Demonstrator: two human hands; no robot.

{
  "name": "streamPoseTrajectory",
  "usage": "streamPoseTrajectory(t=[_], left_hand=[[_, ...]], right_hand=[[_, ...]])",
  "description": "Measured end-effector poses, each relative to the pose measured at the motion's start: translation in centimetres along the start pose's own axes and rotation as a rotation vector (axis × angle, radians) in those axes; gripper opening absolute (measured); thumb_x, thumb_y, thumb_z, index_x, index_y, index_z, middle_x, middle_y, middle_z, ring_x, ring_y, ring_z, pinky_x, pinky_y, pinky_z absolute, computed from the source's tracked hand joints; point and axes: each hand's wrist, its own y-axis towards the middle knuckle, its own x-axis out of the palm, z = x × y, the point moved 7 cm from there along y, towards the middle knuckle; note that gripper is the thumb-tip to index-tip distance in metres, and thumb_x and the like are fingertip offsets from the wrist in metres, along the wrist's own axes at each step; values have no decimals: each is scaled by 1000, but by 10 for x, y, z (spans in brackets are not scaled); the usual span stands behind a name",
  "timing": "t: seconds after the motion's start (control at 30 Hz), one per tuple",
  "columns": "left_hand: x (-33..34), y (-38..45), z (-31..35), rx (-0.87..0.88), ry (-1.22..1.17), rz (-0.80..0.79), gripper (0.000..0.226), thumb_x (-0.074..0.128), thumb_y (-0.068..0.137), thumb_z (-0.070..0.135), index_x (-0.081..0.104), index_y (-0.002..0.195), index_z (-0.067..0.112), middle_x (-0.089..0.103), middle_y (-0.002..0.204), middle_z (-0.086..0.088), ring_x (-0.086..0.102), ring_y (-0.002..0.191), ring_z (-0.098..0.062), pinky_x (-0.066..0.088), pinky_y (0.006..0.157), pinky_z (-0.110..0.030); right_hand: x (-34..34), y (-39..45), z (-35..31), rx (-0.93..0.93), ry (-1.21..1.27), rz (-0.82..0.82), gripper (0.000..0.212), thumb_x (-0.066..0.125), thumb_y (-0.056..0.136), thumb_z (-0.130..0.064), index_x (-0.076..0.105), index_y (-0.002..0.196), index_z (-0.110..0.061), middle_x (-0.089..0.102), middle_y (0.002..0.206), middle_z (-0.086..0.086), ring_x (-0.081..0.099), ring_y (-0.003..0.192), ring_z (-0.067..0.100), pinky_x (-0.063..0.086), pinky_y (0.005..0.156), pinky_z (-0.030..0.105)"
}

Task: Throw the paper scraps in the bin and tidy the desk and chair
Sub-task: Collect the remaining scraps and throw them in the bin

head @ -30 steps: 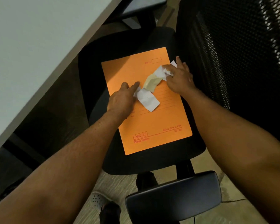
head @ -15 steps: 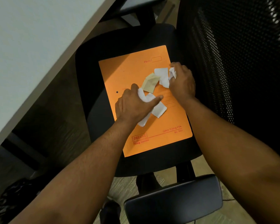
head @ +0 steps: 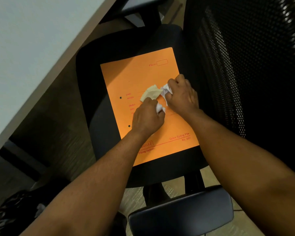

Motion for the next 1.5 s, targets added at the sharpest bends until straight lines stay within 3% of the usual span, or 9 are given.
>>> streamPoseTrajectory(t=[0.13, 0.27, 0.4, 0.63, 0.8, 0.93, 1.1, 1.33, 1.5], left_hand=[[-34, 1, -1, 118, -82, 182, 17, 59, 79, 8, 61, 94, 0, 56, 114, -10, 59, 83, -23, 48, 66, -32], [-33, 24, 3, 157, 108, 97, 10, 63, 84, 12, 62, 94, 9, 36, 153, -5, 55, 80, -15, 47, 57, -30], [-13, 36, 12, 250, 387, -51, 28, 60, 82, 0, 57, 108, 10, 51, 126, -9, 56, 98, -28, 47, 60, -38], [0, 33, 15, 241, 449, -44, 54, 57, 91, 15, 36, 141, 24, 46, 123, -12, 51, 101, -29, 45, 63, -39], [7, 19, 7, 339, 501, -48, 30, 54, 94, 31, 50, 122, 22, 43, 126, -13, 49, 100, -31, 38, 55, -37], [13, 2, -2, 422, 607, -24, 39, 53, 92, 50, 56, 109, 14, 52, 120, -13, 52, 98, -31, 34, 50, -33], [-12, -15, -26, 242, 354, 44, 38, 41, 100, 45, 57, 106, 11, 56, 107, -8, 54, 94, -25, 36, 59, -35], [-109, -84, -100, -181, -196, 441, 33, 47, 99, 38, 45, 72, 19, 45, 65, 9, 45, 54, -5, 32, 48, -21], [-148, -180, -192, -380, -331, 573, 41, 50, 98, 32, 37, 60, 27, 45, 55, 8, 45, 48, -6, 29, 45, -15]], right_hand=[[-4, -10, 8, 84, 118, 80, 20, 57, 88, -31, 56, 95, -12, 58, 98, 10, 58, 84, 27, 44, 64, 35], [-10, -13, 14, 294, 254, 110, 19, 52, 89, -34, 55, 93, -16, 68, 88, 11, 64, 80, 31, 54, 67, 42], [-6, -16, 28, 539, 521, 132, 25, 51, 85, -19, 63, 107, -19, 68, 104, 10, 64, 95, 27, 57, 74, 42], [-25, -22, 25, 557, 647, 198, 23, 47, 78, -4, 59, 63, -16, 60, 67, -2, 61, 71, 21, 52, 63, 39], [-24, -32, 21, 608, 624, 207, 25, 45, 77, -7, 55, 60, -22, 64, 74, 3, 63, 79, 27, 56, 70, 42], [-25, -47, 10, 614, 543, 199, 17, 52, 84, -14, 65, 74, -18, 68, 80, 8, 65, 81, 30, 57, 71, 46], [-36, -58, -27, 518, 489, 205, 23, 49, 77, -28, 55, 57, -20, 63, 68, 4, 63, 76, 32, 55, 65, 44], [-23, -63, -137, 361, 586, 45, 34, 46, 82, -17, 39, 49, -14, 40, 51, -1, 40, 55, 25, 26, 48, 32], [20, -93, -242, 285, 646, -179, 28, 44, 82, -8, 50, 56, -16, 53, 63, 2, 52, 66, 25, 35, 55, 28]])
